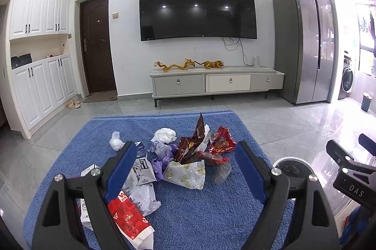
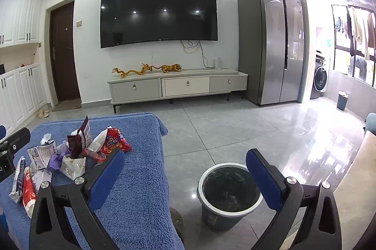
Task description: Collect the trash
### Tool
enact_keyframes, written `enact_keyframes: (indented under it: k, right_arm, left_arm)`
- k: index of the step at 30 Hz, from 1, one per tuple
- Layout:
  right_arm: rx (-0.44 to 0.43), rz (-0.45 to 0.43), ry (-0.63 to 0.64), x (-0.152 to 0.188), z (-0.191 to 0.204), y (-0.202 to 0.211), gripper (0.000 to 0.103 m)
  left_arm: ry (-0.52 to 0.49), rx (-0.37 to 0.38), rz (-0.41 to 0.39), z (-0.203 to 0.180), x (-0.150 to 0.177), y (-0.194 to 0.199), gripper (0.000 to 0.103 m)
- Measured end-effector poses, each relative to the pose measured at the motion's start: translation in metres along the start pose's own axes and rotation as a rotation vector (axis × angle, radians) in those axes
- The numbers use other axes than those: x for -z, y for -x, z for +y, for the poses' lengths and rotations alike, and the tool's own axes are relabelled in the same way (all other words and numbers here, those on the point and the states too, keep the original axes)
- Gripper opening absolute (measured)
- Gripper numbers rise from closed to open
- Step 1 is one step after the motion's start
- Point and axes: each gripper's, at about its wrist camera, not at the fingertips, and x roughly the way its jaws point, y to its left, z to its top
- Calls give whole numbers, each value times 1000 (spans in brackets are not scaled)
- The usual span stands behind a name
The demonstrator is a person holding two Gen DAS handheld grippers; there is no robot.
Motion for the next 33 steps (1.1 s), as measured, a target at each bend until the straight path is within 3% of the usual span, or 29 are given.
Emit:
enact_keyframes:
  k: [26,33]
  right_arm:
    - [18,-29,4,-5,-4,6,103]
    - [28,-16,6,-6,-1,5,103]
  left_arm:
    - [20,-10,-32,5,1,4,85]
    - [-2,13,-2,3,4,-1,85]
